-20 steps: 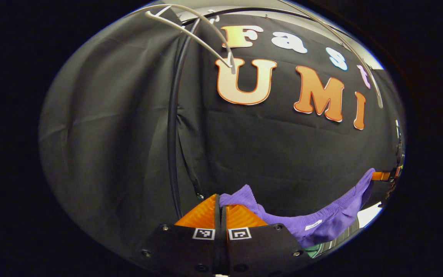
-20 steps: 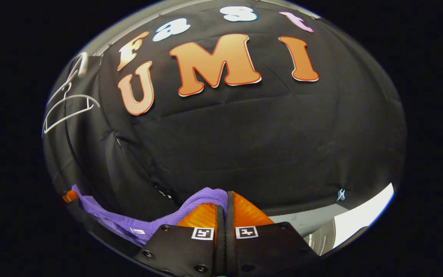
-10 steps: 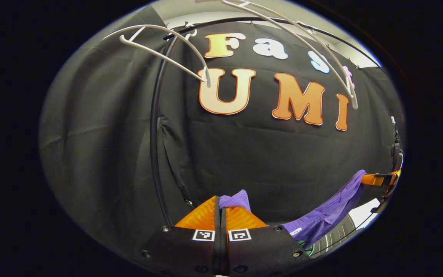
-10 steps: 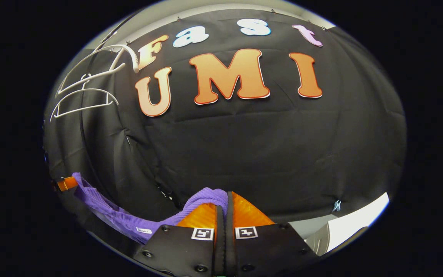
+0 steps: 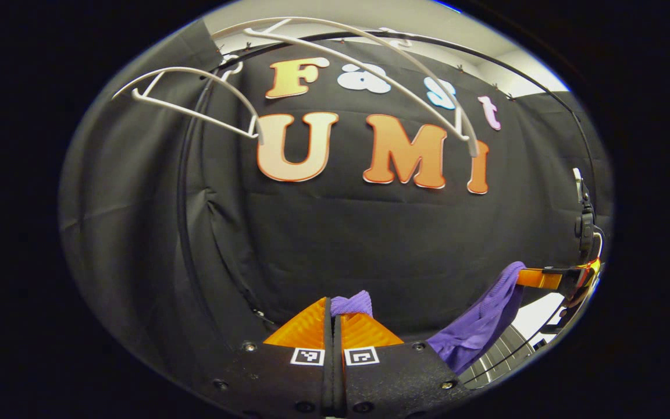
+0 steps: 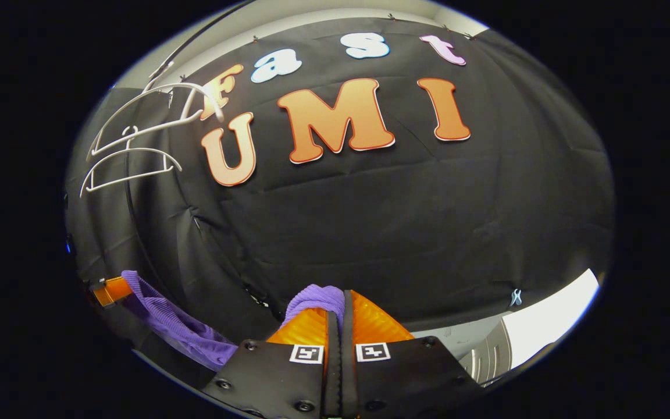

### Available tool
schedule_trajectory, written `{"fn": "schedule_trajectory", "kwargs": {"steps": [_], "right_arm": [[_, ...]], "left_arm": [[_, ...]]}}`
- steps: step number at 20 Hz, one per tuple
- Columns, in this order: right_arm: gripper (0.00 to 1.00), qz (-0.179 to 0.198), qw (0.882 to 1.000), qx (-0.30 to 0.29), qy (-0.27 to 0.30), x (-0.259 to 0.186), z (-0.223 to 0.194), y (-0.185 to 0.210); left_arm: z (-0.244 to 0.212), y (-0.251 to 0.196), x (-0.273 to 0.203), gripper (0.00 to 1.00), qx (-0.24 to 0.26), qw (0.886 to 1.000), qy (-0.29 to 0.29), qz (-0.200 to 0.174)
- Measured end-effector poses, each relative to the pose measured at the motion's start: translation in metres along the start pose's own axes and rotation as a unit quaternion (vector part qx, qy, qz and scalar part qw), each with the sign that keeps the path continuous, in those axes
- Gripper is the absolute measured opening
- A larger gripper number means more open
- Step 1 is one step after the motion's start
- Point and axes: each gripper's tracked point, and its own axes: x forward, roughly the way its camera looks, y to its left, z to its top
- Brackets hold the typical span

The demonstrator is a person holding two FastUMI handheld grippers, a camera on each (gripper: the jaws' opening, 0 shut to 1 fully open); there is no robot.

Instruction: Grasp the clothes on the hanger with both hands and then place them into the laundry hamper below.

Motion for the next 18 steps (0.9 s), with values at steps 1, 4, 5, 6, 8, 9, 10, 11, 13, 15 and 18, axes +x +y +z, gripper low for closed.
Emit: {"fn": "schedule_trajectory", "kwargs": {"steps": [1, 4, 5, 6, 8, 9, 10, 11, 13, 15, 18], "right_arm": [[0.07, 0.003, 1.0, -0.006, -0.004, -0.005, -0.001, 0.006], [0.07, 0.011, 1.0, -0.021, -0.016, -0.016, -0.01, 0.023], [0.07, 0.011, 1.0, -0.02, -0.021, -0.019, -0.014, 0.025], [0.07, 0.011, 1.0, -0.017, -0.024, -0.021, -0.019, 0.026], [0.07, 0.007, 1.0, -0.016, -0.025, -0.026, -0.032, 0.026], [0.07, 0.002, 1.0, -0.015, -0.023, -0.028, -0.042, 0.023], [0.07, -0.003, 1.0, -0.009, -0.02, -0.031, -0.053, 0.021], [0.07, -0.005, 1.0, 0.0, -0.014, -0.034, -0.067, 0.019], [0.07, -0.023, 0.999, 0.025, 0.002, -0.038, -0.096, 0.007], [0.07, -0.022, 0.999, 0.033, 0.027, -0.035, -0.119, 0.004], [0.07, -0.035, 0.999, 0.019, 0.029, -0.027, -0.131, -0.008]], "left_arm": [[-0.001, -0.011, 0.0, 0.0, 0.001, 1.0, -0.001, -0.006], [-0.014, -0.044, 0.004, 0.0, 0.004, 1.0, 0.005, -0.021], [-0.02, -0.05, 0.004, 0.0, 0.004, 1.0, 0.007, -0.022], [-0.026, -0.056, 0.004, 0.0, 0.001, 1.0, 0.006, -0.022], [-0.04, -0.066, 0.003, 0.0, -0.011, 1.0, 0.011, -0.024], [-0.047, -0.068, 0.002, 0.0, -0.015, 1.0, 0.015, -0.023], [-0.056, -0.066, -0.001, 0.0, -0.016, 1.0, 0.02, -0.018], [-0.061, -0.062, -0.005, 0.0, -0.019, 1.0, 0.021, -0.011], [-0.078, -0.062, -0.01, 0.0, -0.03, 0.999, 0.03, -0.006], [-0.091, -0.066, -0.011, 0.0, -0.028, 0.999, 0.041, -0.01], [-0.11, -0.073, -0.006, 0.0, -0.028, 0.998, 0.056, -0.019]]}}
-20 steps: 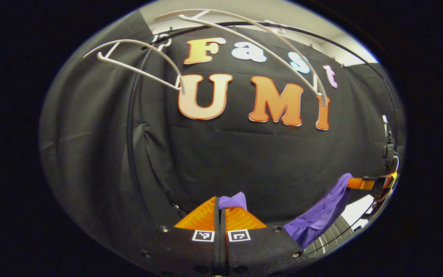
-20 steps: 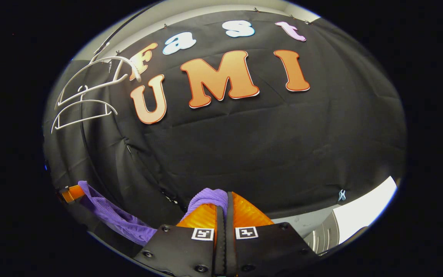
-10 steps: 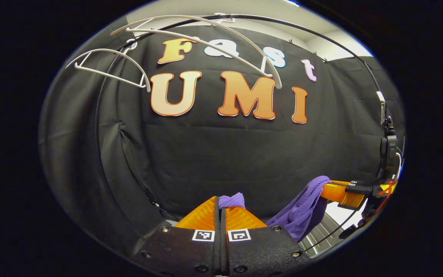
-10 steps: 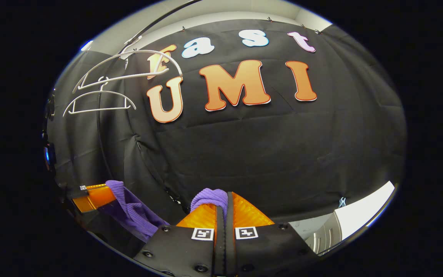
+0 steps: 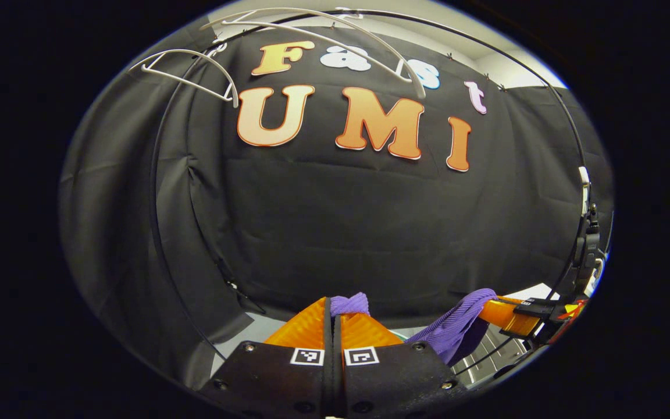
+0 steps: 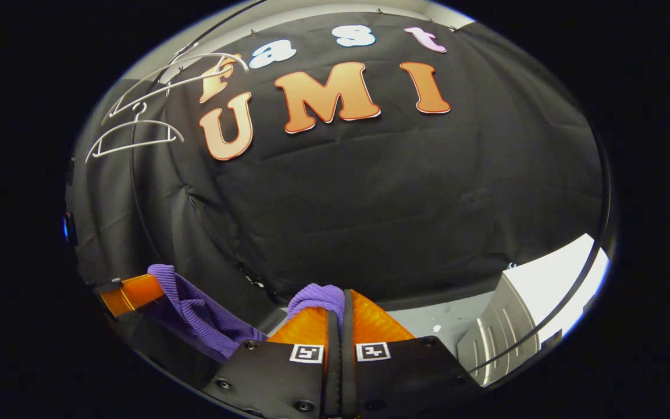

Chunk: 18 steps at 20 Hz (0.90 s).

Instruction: Grasp the clothes on the hanger with both hands and then place them into the laundry hamper below.

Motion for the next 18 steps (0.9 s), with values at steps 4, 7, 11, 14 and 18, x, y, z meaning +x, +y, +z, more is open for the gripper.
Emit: {"fn": "schedule_trajectory", "kwargs": {"steps": [4, 7, 11, 14, 18], "right_arm": [[0.07, -0.008, 1.0, -0.004, 0.021, 0.002, -0.026, -0.011], [0.07, -0.022, 0.999, -0.004, 0.042, 0.011, -0.041, -0.024], [0.07, -0.032, 0.997, 0.0, 0.064, 0.02, -0.059, -0.034], [0.07, -0.035, 0.996, -0.003, 0.08, 0.026, -0.07, -0.036], [0.07, -0.037, 0.994, -0.009, 0.107, 0.03, -0.089, -0.031]], "left_arm": [[-0.033, -0.009, 0.011, 0.0, 0.004, 0.999, 0.043, -0.011], [-0.06, -0.013, 0.018, 0.0, 0.002, 0.997, 0.076, -0.016], [-0.089, -0.011, 0.027, 0.0, -0.005, 0.993, 0.119, -0.01], [-0.107, -0.006, 0.031, 0.0, -0.013, 0.989, 0.146, -0.003], [-0.128, 0.002, 0.033, 0.0, -0.001, 0.985, 0.175, 0.007]]}}
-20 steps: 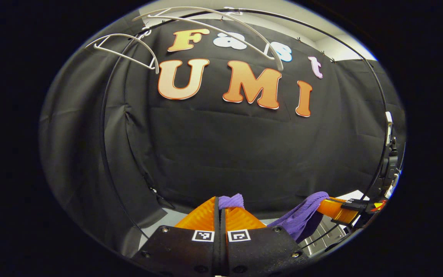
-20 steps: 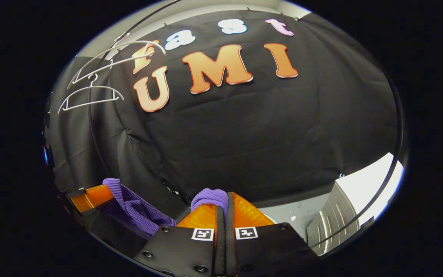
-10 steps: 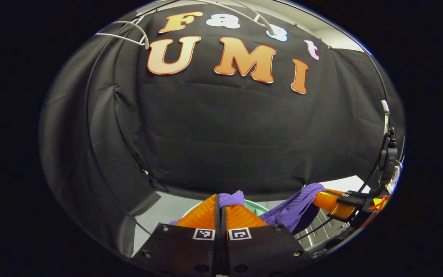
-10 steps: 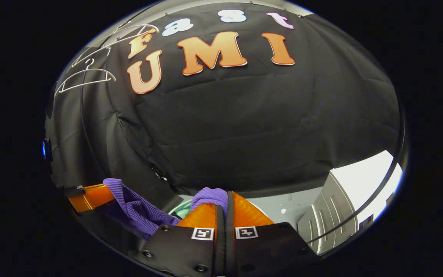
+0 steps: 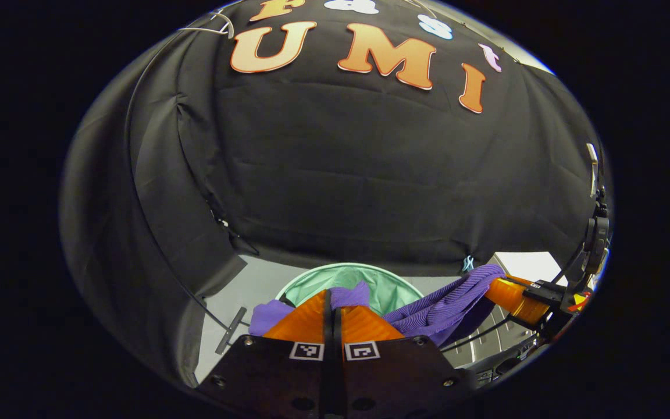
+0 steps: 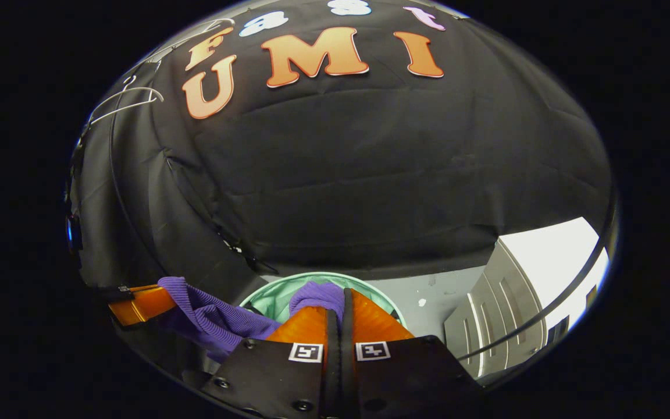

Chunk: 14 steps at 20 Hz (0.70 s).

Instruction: Grasp the clothes on the hanger with both hands and then place them into the laundry hamper below.

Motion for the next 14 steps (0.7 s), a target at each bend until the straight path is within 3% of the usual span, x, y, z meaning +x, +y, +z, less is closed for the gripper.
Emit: {"fn": "schedule_trajectory", "kwargs": {"steps": [3, 8, 10, 12, 14], "right_arm": [[0.08, -0.004, 1.0, -0.009, 0.019, 0.006, -0.013, 0.004], [0.11, -0.008, 0.999, -0.009, 0.046, 0.015, -0.028, 0.006], [0.16, -0.009, 0.998, -0.009, 0.058, 0.017, -0.034, 0.006], [0.19, -0.007, 0.998, -0.004, 0.069, 0.018, -0.042, 0.007], [0.19, -0.011, 0.997, -0.002, 0.073, 0.019, -0.044, 0.005]], "left_arm": [[-0.011, 0.007, 0.006, 0.03, 0.016, 1.0, 0.016, 0.012], [-0.018, 0.004, 0.012, 0.08, -0.004, 0.999, 0.038, 0.0], [-0.022, 0.008, 0.013, 0.16, -0.001, 0.999, 0.044, 0.005], [-0.024, 0.009, 0.013, 0.36, -0.01, 0.999, 0.048, 0.004], [-0.027, 0.009, 0.013, 0.33, -0.016, 0.998, 0.053, 0.004]]}}
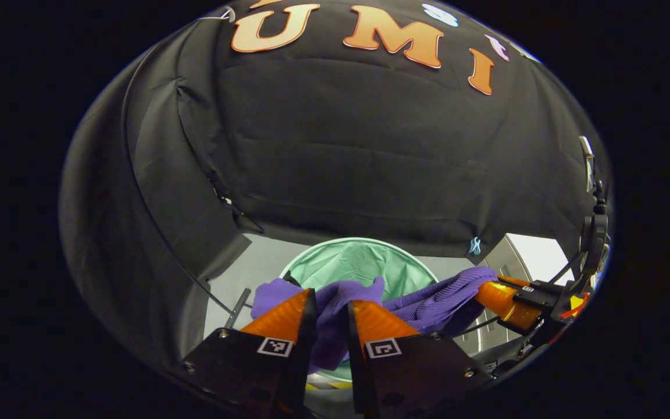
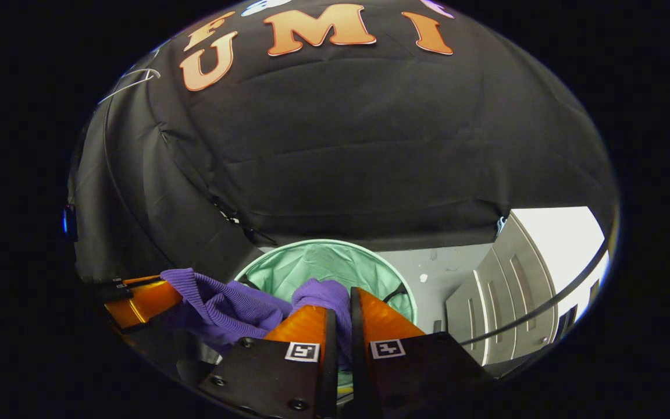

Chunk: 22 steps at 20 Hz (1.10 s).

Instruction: Grasp the clothes on the hanger with both hands and then place them into the laundry hamper below.

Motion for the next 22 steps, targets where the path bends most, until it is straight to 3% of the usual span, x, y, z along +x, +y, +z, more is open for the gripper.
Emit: {"fn": "schedule_trajectory", "kwargs": {"steps": [1, 2, 3, 5, 7, 8, 10, 18, 22], "right_arm": [[0.19, -0.002, 1.0, 0.0, 0.002, 0.001, -0.001, -0.001], [0.19, -0.008, 1.0, 0.0, 0.004, 0.001, -0.001, -0.003], [0.31, -0.008, 1.0, 0.001, 0.006, 0.002, -0.002, -0.003], [0.53, -0.011, 1.0, 0.001, 0.007, 0.0, -0.003, -0.005], [0.75, 0.001, 1.0, 0.008, -0.008, -0.003, 0.005, 0.0], [0.68, 0.004, 1.0, 0.011, -0.016, -0.006, 0.012, 0.001], [1.0, 0.003, 1.0, 0.006, -0.029, -0.009, 0.02, 0.001], [0.99, 0.001, 1.0, 0.009, -0.029, -0.016, 0.022, 0.0], [0.99, 0.0, 0.999, 0.012, -0.051, -0.032, 0.039, 0.001]], "left_arm": [[-0.001, 0.0, 0.0, 0.3, -0.001, 1.0, 0.001, 0.001], [-0.001, 0.002, 0.0, 0.46, -0.002, 1.0, 0.002, 0.004], [-0.001, 0.003, 0.001, 0.55, -0.003, 1.0, 0.002, 0.005], [-0.004, 0.006, -0.002, 0.64, -0.007, 1.0, 0.005, 0.011], [-0.006, 0.012, -0.002, 0.88, -0.012, 1.0, 0.008, 0.023], [-0.006, 0.01, 0.001, 1.0, -0.019, 1.0, 0.011, 0.019], [-0.005, 0.011, -0.001, 0.98, -0.028, 0.999, 0.013, 0.018], [0.006, 0.017, -0.009, 0.98, -0.013, 0.999, 0.003, 0.035], [0.02, 0.023, -0.035, 0.98, -0.003, 0.999, -0.022, 0.048]]}}
